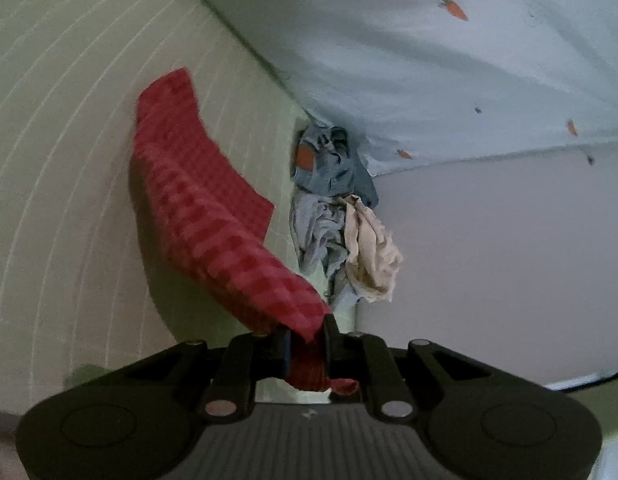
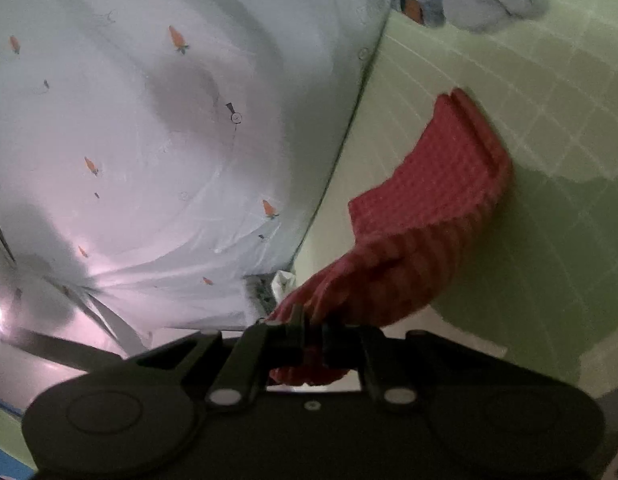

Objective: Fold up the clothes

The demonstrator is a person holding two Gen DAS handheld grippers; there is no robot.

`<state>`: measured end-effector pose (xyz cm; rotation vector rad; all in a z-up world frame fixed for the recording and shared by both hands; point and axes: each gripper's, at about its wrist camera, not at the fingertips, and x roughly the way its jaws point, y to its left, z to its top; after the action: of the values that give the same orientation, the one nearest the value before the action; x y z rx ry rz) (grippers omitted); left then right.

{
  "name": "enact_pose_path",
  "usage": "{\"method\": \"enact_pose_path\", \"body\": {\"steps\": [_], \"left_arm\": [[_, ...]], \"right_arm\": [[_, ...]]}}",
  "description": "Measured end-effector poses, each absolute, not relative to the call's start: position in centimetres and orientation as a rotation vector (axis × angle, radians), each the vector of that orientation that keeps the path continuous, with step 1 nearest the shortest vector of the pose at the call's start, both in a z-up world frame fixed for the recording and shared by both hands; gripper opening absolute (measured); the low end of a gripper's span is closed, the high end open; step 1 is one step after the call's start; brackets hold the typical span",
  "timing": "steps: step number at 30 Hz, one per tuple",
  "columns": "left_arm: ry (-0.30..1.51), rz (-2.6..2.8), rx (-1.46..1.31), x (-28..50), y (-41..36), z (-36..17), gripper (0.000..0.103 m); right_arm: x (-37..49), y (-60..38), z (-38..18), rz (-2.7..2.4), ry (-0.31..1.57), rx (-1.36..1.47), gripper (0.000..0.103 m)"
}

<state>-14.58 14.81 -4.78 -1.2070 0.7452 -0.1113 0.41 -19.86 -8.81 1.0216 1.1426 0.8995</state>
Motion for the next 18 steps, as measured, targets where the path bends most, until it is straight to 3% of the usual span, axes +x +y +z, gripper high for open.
{"method": "enact_pose_path", "body": {"steps": [4,9,18], "left_arm": [[0.869,-0.034,-1.299,-14.4,14.2,-8.6,0.015],[0.88,-0.011,-1.556,-14.9,15.0,-12.8,0.015],[0.839,-0.026,-1.485,-8.1,17.8,-11.6,0.015]], "right_arm": [[0.1,-20.1,-11.2,0.808,1.221,1.083,0.008],[0.4,-20.9,-14.3,0.684,1.287,1.208,0.008],[6.6,-19.4,-13.3,0.683,1.225,1.197,0.008]]}}
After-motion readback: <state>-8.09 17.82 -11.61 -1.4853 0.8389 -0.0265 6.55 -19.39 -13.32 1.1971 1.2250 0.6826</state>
